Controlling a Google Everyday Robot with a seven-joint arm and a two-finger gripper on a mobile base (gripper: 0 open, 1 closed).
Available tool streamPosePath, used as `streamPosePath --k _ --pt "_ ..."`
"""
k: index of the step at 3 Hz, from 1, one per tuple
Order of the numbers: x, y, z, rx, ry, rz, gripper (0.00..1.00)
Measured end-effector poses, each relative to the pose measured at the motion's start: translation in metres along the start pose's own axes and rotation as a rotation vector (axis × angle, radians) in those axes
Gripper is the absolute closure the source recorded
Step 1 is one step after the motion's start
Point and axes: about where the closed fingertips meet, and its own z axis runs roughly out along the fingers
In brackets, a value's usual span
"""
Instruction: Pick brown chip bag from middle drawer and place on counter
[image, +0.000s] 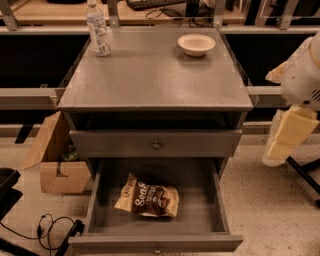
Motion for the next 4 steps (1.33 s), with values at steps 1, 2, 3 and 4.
streamPosePath --k 1,2,3,4 --pt "0.007 0.014 0.051 0.013 -0.001 -0.028 0.0" --pt "0.01 0.023 0.104 0.025 -0.034 -0.045 0.0" --pt "0.002 0.019 0.154 0.06 -0.094 -0.045 0.0" --pt "0.0 0.021 0.157 0.058 -0.102 -0.047 0.0"
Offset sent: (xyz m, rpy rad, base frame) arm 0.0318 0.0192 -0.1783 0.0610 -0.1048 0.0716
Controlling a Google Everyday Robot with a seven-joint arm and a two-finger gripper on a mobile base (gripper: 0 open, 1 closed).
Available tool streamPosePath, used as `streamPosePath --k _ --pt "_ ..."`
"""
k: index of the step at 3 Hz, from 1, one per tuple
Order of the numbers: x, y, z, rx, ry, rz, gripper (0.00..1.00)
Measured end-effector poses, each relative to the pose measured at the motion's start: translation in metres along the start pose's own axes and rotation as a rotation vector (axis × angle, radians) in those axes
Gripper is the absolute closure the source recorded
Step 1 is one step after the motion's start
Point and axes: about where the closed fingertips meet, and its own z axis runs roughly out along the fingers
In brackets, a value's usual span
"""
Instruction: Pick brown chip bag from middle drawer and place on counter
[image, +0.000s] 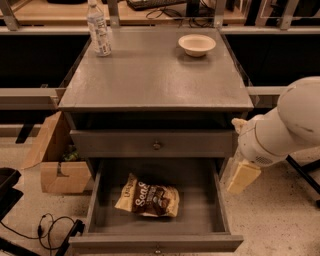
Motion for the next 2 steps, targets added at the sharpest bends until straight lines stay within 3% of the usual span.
streamPosePath --k 1,2 --pt "-0.025 0.028 0.044 -0.029 -0.101 -0.01 0.0" --pt "-0.054 0.063 0.123 -0.095 -0.236 0.013 0.0"
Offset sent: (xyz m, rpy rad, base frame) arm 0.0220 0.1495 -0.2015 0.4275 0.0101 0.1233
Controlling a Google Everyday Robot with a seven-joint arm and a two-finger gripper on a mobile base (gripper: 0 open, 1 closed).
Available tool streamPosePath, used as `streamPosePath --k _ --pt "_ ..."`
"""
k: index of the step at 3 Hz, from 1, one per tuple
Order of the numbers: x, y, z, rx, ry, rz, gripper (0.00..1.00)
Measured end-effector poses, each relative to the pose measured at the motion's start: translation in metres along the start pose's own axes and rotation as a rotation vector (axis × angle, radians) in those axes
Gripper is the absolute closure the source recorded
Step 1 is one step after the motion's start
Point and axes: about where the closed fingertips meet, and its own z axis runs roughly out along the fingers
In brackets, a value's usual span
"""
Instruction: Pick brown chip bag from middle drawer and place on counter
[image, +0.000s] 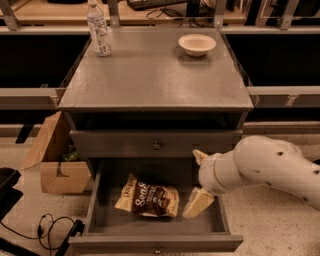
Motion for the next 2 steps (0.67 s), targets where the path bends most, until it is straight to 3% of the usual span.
streamPosePath --k 1,2 --pt "-0.007 0.013 0.085 -0.036 -0.109 0.045 0.0" --pt "-0.012 0.008 0.157 -0.04 -0.187 0.09 0.0"
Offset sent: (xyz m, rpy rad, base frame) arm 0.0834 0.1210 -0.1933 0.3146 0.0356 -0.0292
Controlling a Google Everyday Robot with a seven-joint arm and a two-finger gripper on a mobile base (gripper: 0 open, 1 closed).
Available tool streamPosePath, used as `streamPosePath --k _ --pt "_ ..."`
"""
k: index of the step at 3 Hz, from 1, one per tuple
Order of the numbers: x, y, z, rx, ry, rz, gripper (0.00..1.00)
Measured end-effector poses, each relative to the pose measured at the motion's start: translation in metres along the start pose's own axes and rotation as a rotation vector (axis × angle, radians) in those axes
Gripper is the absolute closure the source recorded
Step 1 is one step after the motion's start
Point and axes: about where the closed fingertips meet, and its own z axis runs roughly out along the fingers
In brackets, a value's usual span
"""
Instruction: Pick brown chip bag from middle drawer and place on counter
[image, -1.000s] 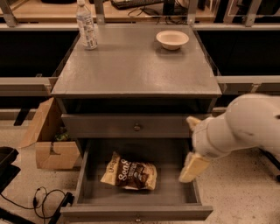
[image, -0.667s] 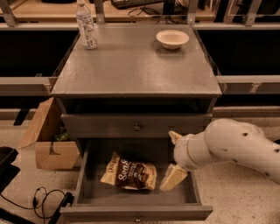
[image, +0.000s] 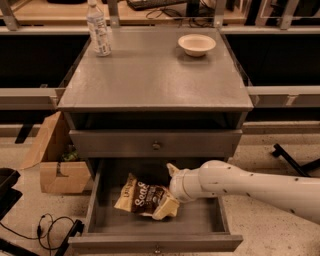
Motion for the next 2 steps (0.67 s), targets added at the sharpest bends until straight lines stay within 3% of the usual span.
streamPosePath --k 1,2 --pt "0.009 -0.01 0.067 -0.024 -0.03 0.045 0.0" --pt "0.018 -0.01 0.105 -0.051 -0.044 0.096 0.0"
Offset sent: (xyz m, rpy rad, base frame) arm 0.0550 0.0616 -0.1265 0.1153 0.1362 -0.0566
